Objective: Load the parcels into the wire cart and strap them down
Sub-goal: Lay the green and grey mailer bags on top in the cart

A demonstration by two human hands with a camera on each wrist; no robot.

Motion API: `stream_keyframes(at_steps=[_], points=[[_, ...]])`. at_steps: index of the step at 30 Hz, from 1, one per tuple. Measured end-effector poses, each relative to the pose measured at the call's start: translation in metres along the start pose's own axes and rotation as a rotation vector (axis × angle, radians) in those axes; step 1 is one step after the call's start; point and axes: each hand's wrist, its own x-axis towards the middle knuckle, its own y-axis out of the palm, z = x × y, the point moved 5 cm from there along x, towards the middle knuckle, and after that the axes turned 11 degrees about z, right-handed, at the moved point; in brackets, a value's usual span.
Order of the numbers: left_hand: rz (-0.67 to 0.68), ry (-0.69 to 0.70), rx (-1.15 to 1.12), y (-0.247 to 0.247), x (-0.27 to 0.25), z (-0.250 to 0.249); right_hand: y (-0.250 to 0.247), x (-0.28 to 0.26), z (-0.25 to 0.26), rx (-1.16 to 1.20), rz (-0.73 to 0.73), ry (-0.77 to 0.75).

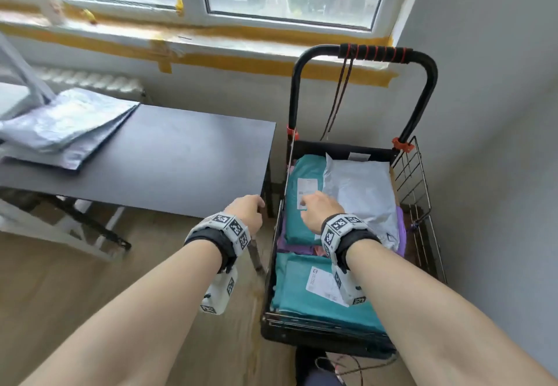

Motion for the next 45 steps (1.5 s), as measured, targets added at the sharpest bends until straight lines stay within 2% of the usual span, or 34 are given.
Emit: stream_keyframes(at_steps=[4, 10, 16, 24, 29, 38, 45], points=[[-0.080, -0.052, 0.001, -0.041, -0.057, 0.070, 0.002, -0.017, 0.095, -0.068, -0.013, -0.102], [-0.191, -0.156, -0.007, -0.101, -0.109, 0.168, 0.004, -0.010, 0.227, -0.123, -0.007, -0.257], [-0.257, -0.264, -0.023, -0.160, -0.119, 0.262, -0.003, 0.031, 0.337, -0.175, -0.015, -0.361], [-0.275, -0.336, -0.032, -0.266, -0.071, 0.384, -0.019, 0.143, 0.469, -0.200, 0.048, -0.404], [-0.252, -0.385, -0.066, -0.327, -0.038, 0.454, -0.033, 0.204, 0.527, -0.158, 0.103, -0.398], [-0.184, -0.330, -0.068, -0.408, 0.048, 0.561, -0.025, 0.295, 0.580, 0.089, 0.141, -0.235], [-0.149, -0.244, -0.202, -0.466, 0.128, 0.614, -0.007, 0.342, 0.586, 0.571, 0.126, 0.039]])
